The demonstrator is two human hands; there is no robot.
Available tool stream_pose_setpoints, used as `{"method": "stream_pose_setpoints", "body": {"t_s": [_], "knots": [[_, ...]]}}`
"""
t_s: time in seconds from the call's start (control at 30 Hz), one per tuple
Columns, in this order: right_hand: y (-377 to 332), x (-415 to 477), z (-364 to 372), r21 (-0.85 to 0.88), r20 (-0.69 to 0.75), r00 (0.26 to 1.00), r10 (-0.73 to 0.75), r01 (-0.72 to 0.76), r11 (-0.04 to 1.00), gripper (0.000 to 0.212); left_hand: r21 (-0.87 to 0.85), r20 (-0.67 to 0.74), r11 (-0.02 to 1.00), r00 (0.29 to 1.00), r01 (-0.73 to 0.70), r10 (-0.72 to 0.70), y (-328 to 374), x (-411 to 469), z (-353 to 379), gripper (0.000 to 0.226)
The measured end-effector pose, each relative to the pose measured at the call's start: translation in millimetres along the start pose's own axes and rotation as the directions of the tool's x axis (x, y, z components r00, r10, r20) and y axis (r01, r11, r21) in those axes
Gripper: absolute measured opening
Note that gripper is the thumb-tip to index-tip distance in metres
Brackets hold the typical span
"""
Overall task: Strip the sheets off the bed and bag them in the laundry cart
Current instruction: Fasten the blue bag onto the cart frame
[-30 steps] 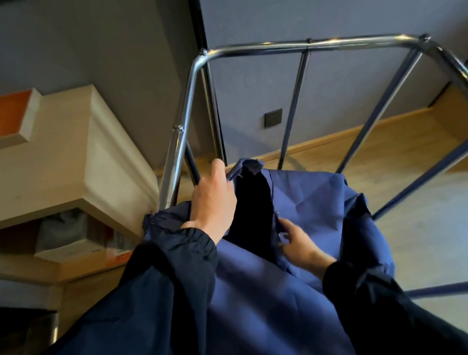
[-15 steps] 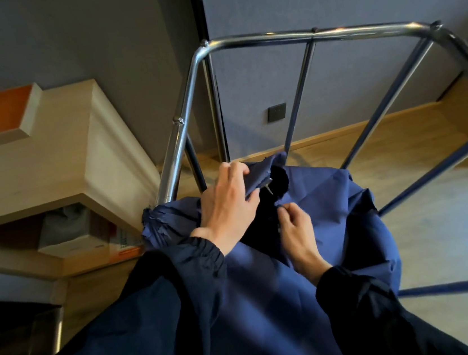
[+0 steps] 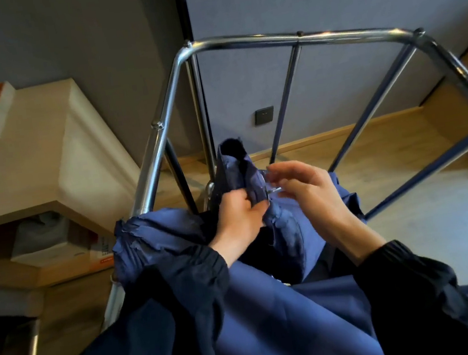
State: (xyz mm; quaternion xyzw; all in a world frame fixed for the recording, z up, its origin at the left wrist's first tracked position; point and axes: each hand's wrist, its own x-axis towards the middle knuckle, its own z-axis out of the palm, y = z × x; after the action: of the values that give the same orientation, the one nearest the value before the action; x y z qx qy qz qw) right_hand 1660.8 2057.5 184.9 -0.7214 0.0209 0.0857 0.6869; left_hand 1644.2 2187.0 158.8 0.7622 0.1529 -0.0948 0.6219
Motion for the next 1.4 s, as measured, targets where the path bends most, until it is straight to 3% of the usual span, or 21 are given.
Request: {"method": "stream_pose_setpoints", "body": {"t_s": [0.1,0.17,0.23,0.4,0.57,0.67,0.77,0.97,1.07,1.17,1.23,1.3,1.4], "knots": [[16,-2,-4,-0.245,0.071,0.997,-0.036,0.052,0.968,0.044,-0.229,0.102,0.968,0.991,0.106,-0.085,10,3,-10,0.016],[26,-1,-1,-0.383,0.114,0.991,-0.075,0.113,0.917,0.047,-0.271,0.158,0.956,0.985,0.115,-0.074,13,3,-17,0.017],[26,1,0,-0.442,0.084,0.989,-0.124,0.149,0.885,0.037,-0.281,0.199,0.952,0.978,0.12,-0.064,13,2,-23,0.02],[7,-2,6,-0.057,-0.018,0.998,-0.058,0.057,0.997,0.013,-0.271,0.302,0.951,0.952,0.146,-0.06,13,0,-34,0.024],[-13,-2,14,-0.124,-0.04,0.976,-0.215,0.209,0.97,0.021,-0.251,0.255,0.956,0.963,0.151,-0.085,24,-5,-36,0.027],[-32,4,20,-0.193,0.019,0.953,-0.302,0.3,0.934,0.024,-0.194,0.099,0.977,0.989,-0.086,0.107,36,-12,-51,0.038],[-61,9,35,-0.2,0.113,0.918,-0.379,0.395,0.897,0.026,-0.019,0.064,0.934,0.932,-0.356,0.356,51,-21,-69,0.043],[-135,18,98,-0.154,0.306,0.791,-0.53,0.59,0.792,0.01,-0.002,-0.249,0.847,0.821,-0.531,0.514,84,-34,-127,0.026],[-137,20,143,-0.124,0.361,0.789,-0.498,0.57,0.812,0.01,0.047,-0.345,0.869,0.808,-0.492,0.477,76,-40,-159,0.028],[-111,20,181,-0.175,0.46,0.803,-0.378,0.5,0.848,0.008,0.044,-0.393,0.938,0.858,-0.343,0.332,42,-36,-178,0.032],[-92,25,194,-0.262,0.536,0.777,-0.331,0.526,0.809,0.004,-0.008,-0.389,0.969,0.893,-0.246,0.224,18,-36,-185,0.039],[-76,30,196,-0.345,0.603,0.738,-0.304,0.585,0.734,0.012,-0.146,-0.373,0.971,0.919,-0.191,0.124,6,-35,-188,0.043],[-61,37,193,-0.541,0.685,0.687,-0.242,0.702,0.464,0.031,-0.303,-0.328,0.937,0.942,-0.175,0.07,1,-35,-195,0.024]]}}
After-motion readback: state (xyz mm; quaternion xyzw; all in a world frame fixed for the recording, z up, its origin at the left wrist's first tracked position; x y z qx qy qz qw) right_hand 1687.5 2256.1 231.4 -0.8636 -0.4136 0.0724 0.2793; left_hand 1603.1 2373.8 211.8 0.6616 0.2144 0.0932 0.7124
